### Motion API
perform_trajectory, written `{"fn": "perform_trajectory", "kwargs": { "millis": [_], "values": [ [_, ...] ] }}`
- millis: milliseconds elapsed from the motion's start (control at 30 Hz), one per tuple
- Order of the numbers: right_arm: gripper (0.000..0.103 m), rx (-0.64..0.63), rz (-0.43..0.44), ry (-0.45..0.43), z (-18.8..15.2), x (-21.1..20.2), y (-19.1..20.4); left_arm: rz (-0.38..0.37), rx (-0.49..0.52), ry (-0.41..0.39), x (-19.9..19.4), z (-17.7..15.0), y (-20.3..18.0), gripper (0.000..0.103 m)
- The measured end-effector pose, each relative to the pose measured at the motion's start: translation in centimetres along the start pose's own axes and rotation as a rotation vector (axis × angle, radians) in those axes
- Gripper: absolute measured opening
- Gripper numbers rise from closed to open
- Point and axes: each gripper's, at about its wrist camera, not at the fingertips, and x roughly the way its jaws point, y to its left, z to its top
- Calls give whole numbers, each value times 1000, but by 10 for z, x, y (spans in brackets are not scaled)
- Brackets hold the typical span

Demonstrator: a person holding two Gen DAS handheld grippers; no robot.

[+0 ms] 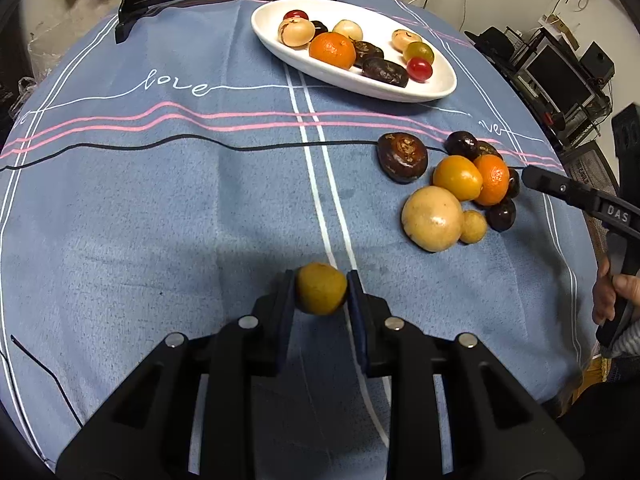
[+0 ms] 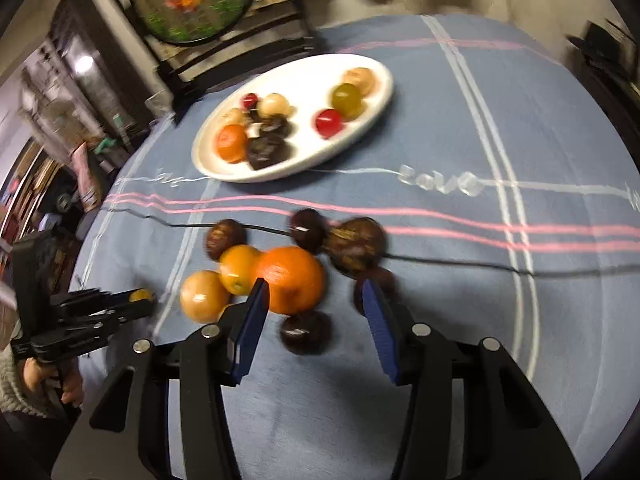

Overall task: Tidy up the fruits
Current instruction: 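Grasp a mandarin with the right tool while the left tool holds the yellow fruit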

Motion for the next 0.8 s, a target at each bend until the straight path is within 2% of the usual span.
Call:
{"fn": "perform_trajectory", "kwargs": {
  "millis": [133,200,400,567,667,800],
  "values": [
    [50,-59,1,44,2,21,18,2,-8,8,4,0,1,26],
    [50,-76,-19,34,4,24,19,3,-7,10,5,0,1,26],
    [48,-10,17,78,7,42,0,-5,-6,3,7,0,3,26],
    [47,-12,18,64,5,41,1,5,23,-1,7,-1,-1,26],
    [46,-9,13,63,4,41,2,9,47,-6,8,-1,-4,30],
    [46,29,28,55,0,35,-2,-12,27,-14,8,-1,0,30]
  ]
}}
